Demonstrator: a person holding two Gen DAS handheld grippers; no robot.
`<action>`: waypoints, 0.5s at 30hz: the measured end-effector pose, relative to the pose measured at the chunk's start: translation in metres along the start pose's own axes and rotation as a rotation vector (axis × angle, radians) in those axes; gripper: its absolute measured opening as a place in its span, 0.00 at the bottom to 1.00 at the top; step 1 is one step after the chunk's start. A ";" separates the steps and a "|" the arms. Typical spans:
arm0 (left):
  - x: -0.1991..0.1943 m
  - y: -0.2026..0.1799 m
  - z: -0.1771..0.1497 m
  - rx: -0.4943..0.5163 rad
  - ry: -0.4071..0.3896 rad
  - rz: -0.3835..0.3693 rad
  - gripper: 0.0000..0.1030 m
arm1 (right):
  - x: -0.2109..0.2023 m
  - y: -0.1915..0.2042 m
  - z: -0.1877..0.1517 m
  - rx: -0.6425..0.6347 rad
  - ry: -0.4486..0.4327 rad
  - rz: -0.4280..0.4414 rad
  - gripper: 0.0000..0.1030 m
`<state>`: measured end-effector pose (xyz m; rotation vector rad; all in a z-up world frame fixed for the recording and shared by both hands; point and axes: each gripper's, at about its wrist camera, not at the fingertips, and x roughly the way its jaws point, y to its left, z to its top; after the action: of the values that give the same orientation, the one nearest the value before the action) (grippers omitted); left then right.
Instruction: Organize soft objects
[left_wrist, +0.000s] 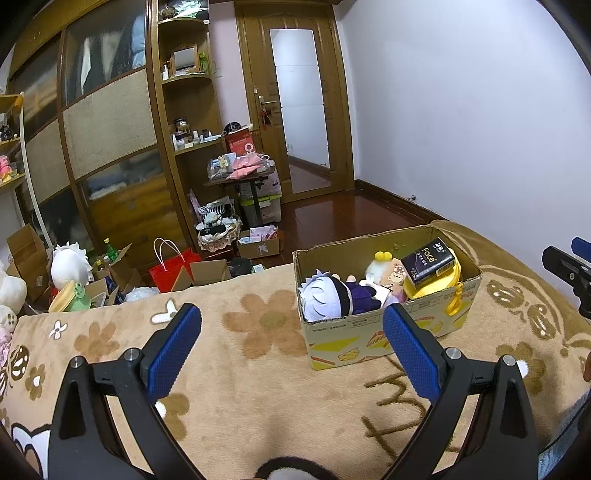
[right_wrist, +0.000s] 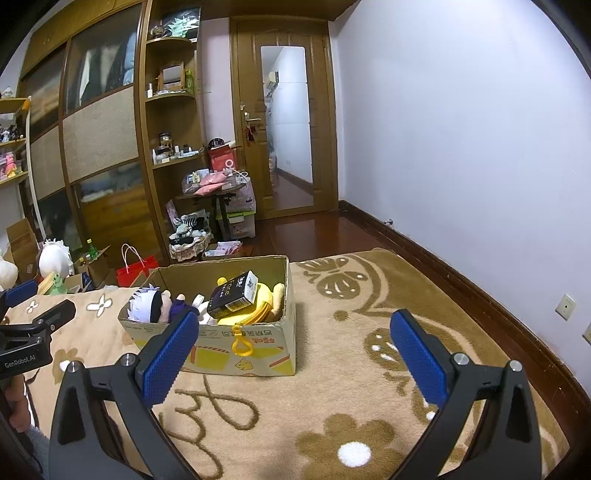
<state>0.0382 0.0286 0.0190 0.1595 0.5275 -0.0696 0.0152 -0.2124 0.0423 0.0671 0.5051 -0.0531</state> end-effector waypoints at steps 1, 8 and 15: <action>0.000 -0.001 0.000 0.000 0.000 0.001 0.95 | 0.000 0.000 0.000 0.000 0.001 0.000 1.00; 0.001 0.000 0.001 -0.002 0.001 -0.001 0.95 | 0.000 0.000 0.000 0.000 0.002 0.000 1.00; 0.002 0.000 0.001 -0.005 0.003 -0.001 0.95 | 0.000 -0.001 0.000 0.002 0.002 0.000 1.00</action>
<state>0.0398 0.0280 0.0188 0.1547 0.5303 -0.0690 0.0151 -0.2130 0.0423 0.0692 0.5072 -0.0539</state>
